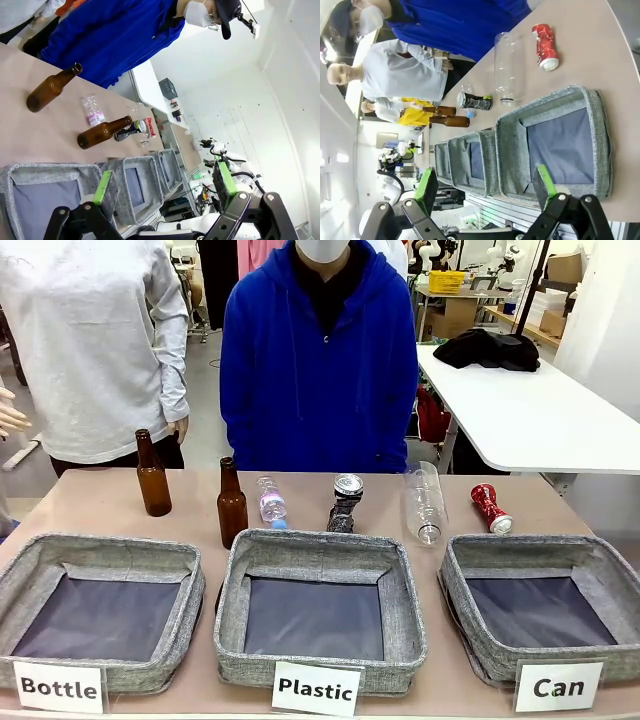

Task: Sort the can waste into the basket.
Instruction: Pick up the can waste from the table and place it in the right Fabric basket.

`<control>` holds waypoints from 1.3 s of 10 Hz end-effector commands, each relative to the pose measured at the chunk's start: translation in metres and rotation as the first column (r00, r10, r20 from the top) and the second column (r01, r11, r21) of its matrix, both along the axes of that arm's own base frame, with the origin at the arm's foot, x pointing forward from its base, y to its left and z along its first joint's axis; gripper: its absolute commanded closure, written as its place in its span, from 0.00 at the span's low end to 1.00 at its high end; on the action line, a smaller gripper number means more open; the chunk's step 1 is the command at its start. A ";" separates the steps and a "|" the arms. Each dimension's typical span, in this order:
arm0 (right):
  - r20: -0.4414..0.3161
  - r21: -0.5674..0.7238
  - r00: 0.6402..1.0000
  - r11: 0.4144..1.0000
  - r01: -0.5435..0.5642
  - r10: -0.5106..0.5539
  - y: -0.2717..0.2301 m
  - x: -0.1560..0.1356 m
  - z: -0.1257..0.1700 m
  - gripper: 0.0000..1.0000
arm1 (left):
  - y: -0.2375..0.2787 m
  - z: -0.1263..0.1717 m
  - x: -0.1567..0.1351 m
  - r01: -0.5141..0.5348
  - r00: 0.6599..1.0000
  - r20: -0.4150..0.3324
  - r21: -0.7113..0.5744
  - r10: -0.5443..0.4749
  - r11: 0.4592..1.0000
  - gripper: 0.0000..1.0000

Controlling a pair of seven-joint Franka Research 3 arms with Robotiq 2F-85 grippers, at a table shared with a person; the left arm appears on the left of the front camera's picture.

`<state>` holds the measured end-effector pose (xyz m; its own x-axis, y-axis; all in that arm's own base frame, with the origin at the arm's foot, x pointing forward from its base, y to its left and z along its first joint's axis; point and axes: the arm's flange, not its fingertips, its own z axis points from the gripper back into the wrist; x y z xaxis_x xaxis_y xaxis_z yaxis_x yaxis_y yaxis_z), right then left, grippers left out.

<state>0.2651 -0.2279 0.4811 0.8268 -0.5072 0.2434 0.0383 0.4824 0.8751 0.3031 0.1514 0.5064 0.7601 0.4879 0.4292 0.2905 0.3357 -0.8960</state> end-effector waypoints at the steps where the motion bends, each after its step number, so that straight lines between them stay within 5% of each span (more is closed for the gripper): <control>1: -0.027 -0.094 0.999 0.995 0.021 -0.024 0.015 -0.002 0.014 0.00 | 0.003 0.000 0.002 0.011 1.000 0.023 0.009 -0.011 1.000 0.00; 4: -0.034 -0.292 0.995 0.951 -0.102 0.096 0.079 0.052 0.056 0.00 | 0.003 0.000 0.002 0.011 1.000 0.023 0.009 -0.011 1.000 0.00; 9: -0.133 -0.569 0.919 0.731 -0.377 0.371 0.223 0.118 0.065 0.00 | 0.003 0.000 0.002 0.011 1.000 0.023 0.009 -0.011 1.000 0.00; 11: -0.060 -0.480 0.916 0.793 -0.375 0.396 0.162 0.098 0.077 0.00 | 0.003 0.000 0.002 0.011 1.000 0.023 0.009 -0.011 1.000 0.00; 13: 0.017 -0.416 0.962 0.877 -0.240 0.271 0.077 0.057 0.067 0.00 | 0.003 0.000 0.002 0.011 1.000 0.023 0.009 -0.011 1.000 0.00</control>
<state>0.3409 -0.1137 0.5516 0.9030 -0.0673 0.4243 -0.2068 0.7976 0.5666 0.3049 0.1532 0.5065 0.7609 0.4850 0.4310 0.2905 0.3393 -0.8947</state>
